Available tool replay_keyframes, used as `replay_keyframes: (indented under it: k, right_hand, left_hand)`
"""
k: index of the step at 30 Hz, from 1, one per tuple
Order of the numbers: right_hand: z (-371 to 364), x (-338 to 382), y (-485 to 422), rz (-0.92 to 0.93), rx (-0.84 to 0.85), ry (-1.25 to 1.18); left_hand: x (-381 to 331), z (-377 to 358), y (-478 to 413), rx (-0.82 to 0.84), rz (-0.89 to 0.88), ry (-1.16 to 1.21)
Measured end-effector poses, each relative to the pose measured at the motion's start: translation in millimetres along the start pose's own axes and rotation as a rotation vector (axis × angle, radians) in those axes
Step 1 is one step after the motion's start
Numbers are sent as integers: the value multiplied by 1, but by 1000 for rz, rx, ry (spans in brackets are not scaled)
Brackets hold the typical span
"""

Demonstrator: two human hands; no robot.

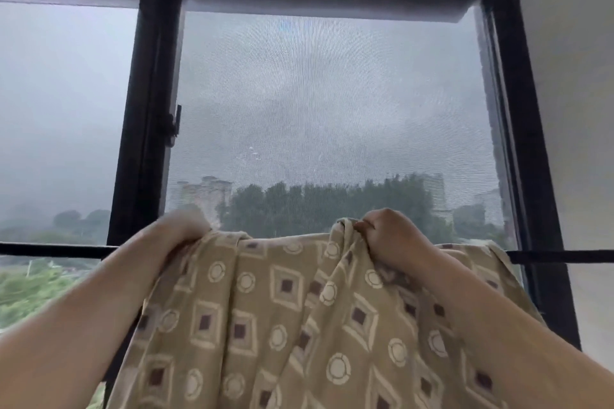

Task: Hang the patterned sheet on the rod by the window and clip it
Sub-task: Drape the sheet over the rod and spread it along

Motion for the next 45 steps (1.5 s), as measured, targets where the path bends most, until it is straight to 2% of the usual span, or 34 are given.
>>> replay_keyframes:
  k: [2, 5, 6, 8, 9, 10, 11, 12, 14, 17, 18, 19, 20, 22, 24, 27, 29, 35, 40, 43, 45]
  right_hand:
    - [-2, 3, -15, -50, -36, 13]
    - [0, 4, -45, -182, -193, -58]
    - [-1, 2, -53, -234, -182, -35]
    - [-13, -3, -60, -320, 70, 170]
    - [-18, -4, -59, -356, 214, 265]
    - [-21, -2, -56, -372, 288, 304]
    - [-17, 3, -53, -352, 277, 289]
    - [-12, 10, -47, -299, 196, 202]
    - [-4, 32, -16, -163, -17, -33]
    - [-28, 51, 82, 11, -392, -150]
    - [-43, 46, 117, -31, -513, -216]
    - [-60, 36, 147, -158, -582, -277]
    - [-75, 24, 168, -323, -594, -332]
    - [-95, 8, 186, -528, -460, -427]
    - [-106, 7, 184, -526, -344, -537]
    - [-105, 3, 170, -490, -275, -595]
    - [-91, -1, 165, -514, -254, -670]
    - [-50, -27, 136, -493, -539, -924]
    - [-37, -31, 88, -462, -539, -1164]
    - [-33, -56, 66, -611, -748, -953]
    - [-22, -64, 65, -574, -821, -783]
  left_hand:
    - [1, -1, -3, 219, 18, -30]
    - [2, 2, 3, 377, 35, 183]
    - [1, 3, 7, 432, 64, 310]
    - [3, 7, 13, 498, 111, 490]
    - [3, 9, 15, 536, 90, 520]
    - [3, 9, 16, 583, 67, 509]
    - [2, 10, 18, 633, 55, 484]
    - [4, 10, 20, 668, 70, 442]
    - [5, 11, 24, 650, 90, 352]
    - [2, 13, 31, 509, 44, 332]
    - [1, 14, 33, 455, 37, 339]
    - [-1, 15, 34, 411, 30, 339]
    - [-1, 14, 35, 373, 25, 332]
    - [-2, 13, 36, 282, -5, 269]
    - [-5, 10, 36, 203, -58, 204]
    - [-13, 4, 35, 96, -218, 174]
    - [-17, -2, 35, 115, -284, 218]
    - [-20, -5, 47, 205, -224, 342]
    - [-25, -4, 55, 193, -180, 440]
    - [-22, -4, 53, 155, -175, 421]
    - [-21, -3, 54, 158, -187, 400]
Point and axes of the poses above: each hand's wrist, its own y-axis away from the middle knuckle, its own z-axis out of the back of the hand, x = y × z, the point moved 1 cm from there along -y, towards the middle knuckle, and after that the axes turned 6 degrees about -z, right-handed, at the moved point
